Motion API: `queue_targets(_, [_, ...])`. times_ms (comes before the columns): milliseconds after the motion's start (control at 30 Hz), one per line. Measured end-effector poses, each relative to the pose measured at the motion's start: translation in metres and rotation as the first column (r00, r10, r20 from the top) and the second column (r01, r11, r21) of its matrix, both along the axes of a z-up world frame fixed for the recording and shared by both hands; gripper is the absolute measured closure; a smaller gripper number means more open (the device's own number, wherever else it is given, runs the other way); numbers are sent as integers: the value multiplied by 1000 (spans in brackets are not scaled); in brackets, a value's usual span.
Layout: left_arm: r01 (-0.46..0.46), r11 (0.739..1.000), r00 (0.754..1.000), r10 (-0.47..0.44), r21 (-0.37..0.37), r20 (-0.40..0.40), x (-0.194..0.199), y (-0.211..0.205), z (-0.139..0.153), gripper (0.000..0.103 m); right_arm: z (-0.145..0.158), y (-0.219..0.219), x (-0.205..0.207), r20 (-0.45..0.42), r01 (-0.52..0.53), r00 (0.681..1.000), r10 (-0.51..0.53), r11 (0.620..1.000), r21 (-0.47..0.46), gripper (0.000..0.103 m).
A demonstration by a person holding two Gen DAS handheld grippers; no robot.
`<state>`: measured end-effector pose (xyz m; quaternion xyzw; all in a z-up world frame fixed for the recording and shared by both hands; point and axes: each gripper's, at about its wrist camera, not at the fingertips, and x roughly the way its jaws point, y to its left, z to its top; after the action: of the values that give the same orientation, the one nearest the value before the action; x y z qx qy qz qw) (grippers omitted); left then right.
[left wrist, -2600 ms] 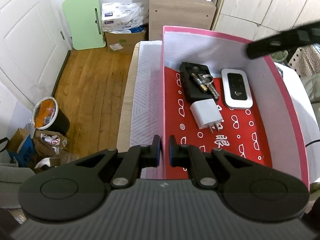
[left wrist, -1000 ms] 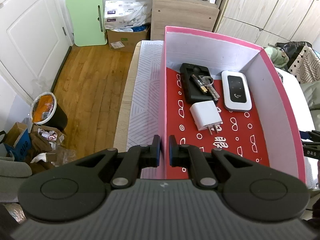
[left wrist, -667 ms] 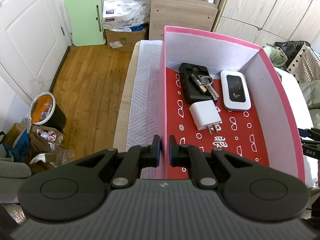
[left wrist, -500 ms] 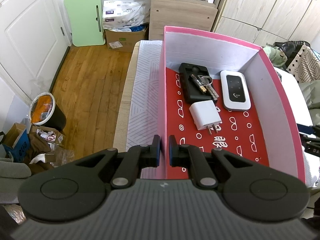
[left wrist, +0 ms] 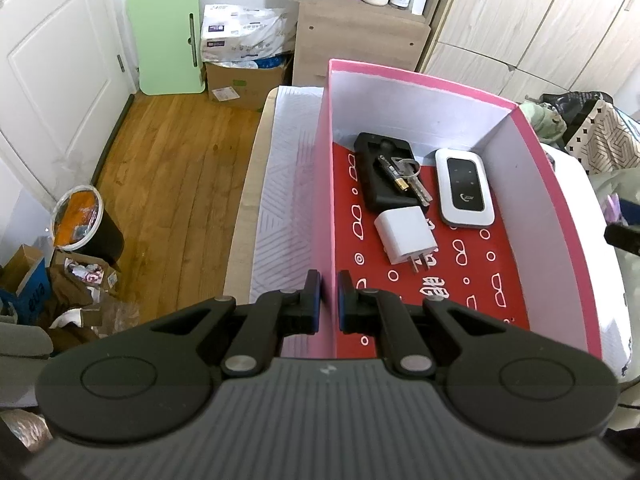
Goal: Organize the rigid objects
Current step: 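Grasp the purple star clip with the right tool, then carry the purple star clip into the box and release it by the router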
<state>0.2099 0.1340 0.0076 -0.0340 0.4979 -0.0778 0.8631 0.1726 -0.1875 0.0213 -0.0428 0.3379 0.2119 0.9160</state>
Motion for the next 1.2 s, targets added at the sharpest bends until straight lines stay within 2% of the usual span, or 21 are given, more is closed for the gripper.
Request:
queue_targets(333, [22,1000,1000,-22,21,1,0,-3,1,95,13,42,11,44,-146,989,144,989,21,50])
queue_targets(400, [18,1000,1000,-18,11,-5,1,-2,1,95,10,51,16,34,-183,983,182,983,28,50])
queue_targets(533, [18,1000,1000,-18,3,-7,2,-1,1,95,-5,69,43,-43,-255,966,256,966,33,50])
queue_targets(667, [20,1000,1000,-20,1,-9,2,0,1,95,-18,91,59,-68,-350,936,345,933,-79,50])
queue_targets(833, [18,1000,1000,-18,-1,-9,1,0,1,95,-36,117,76,-152,-403,914,377,887,-223,50])
queue_targets(1000, [14,1000,1000,-15,-27,-22,2,0,1,95,-49,126,87,-231,-449,887,399,862,-236,50])
queue_targets(1133, [23,1000,999,-23,-21,-21,2,-1,1,95,-55,133,84,-250,-489,868,430,829,-272,50])
queue_targets(1200, [25,999,999,-25,-22,-22,2,0,1,95,-52,131,81,-227,-478,875,427,835,-271,44])
